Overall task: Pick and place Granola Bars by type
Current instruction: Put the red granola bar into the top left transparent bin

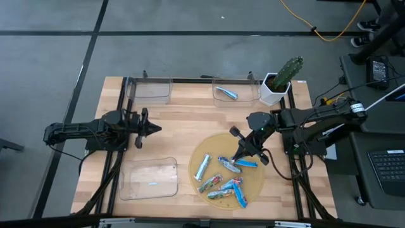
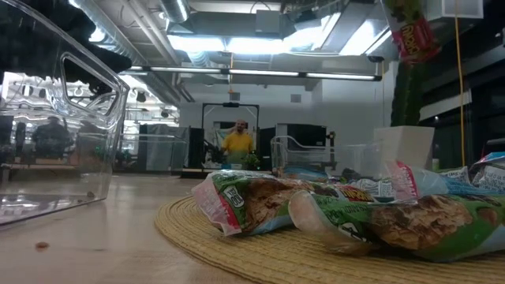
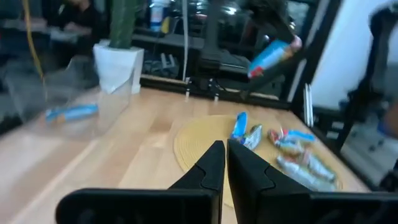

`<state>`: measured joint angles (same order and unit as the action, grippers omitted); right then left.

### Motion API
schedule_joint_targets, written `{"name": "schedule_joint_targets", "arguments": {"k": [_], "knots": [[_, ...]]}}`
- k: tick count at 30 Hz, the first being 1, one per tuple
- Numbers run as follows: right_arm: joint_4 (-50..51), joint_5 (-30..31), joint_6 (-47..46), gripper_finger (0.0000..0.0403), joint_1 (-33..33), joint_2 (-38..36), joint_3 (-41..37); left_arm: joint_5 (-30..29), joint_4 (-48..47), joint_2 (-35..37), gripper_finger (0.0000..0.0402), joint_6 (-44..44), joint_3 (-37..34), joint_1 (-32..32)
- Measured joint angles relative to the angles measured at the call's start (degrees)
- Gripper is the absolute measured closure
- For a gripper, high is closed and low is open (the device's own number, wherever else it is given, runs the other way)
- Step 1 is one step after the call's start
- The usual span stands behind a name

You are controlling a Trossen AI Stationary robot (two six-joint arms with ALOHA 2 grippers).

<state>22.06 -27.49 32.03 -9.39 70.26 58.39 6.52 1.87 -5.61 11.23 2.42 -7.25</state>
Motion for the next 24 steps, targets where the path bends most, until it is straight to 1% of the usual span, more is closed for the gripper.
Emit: {"name": "schedule_joint_targets", "arguments": {"k": [5, 8, 10, 14, 17, 20, 22, 24], "knots": [[0.00, 0.00, 0.88, 0.0400, 0.00, 0.00, 0.00, -1.60, -0.06, -0.02, 0.0393, 9.35, 0.00, 0.00], [-0.01, 0.00, 1.47, 0.0400, 0.00, 0.01, 0.00, -3.95, -0.24, -0.04, 0.0393, 12.04, 0.00, 0.01], [-0.63, 0.00, 1.62, 0.0400, 0.00, 0.34, 0.00, -4.62, -0.30, -0.31, 0.0393, 12.16, 0.00, 0.01], [-2.24, 0.00, 1.69, 0.0400, 0.00, 1.37, -0.04, -4.01, 0.12, -1.94, 0.0389, 12.19, -0.30, 0.30], [-2.46, 0.00, 2.04, 0.0400, 0.00, 2.42, -0.04, -3.97, 2.48, -4.33, 0.0387, 13.74, -1.82, 1.41], [-2.73, 0.01, 3.75, 0.0400, 0.00, 3.25, -0.04, -3.99, 4.16, -7.47, 0.0386, 14.68, -1.92, 3.11], [-3.56, 0.09, 3.98, 0.0400, 0.00, 3.58, -0.04, -3.99, 7.64, -9.74, 0.0386, 14.53, -1.92, 4.42], [-4.78, 0.09, 4.07, 0.0400, 0.00, 3.63, -0.04, -3.99, 13.87, -12.18, 0.0386, 13.34, -1.92, 5.83]]}}
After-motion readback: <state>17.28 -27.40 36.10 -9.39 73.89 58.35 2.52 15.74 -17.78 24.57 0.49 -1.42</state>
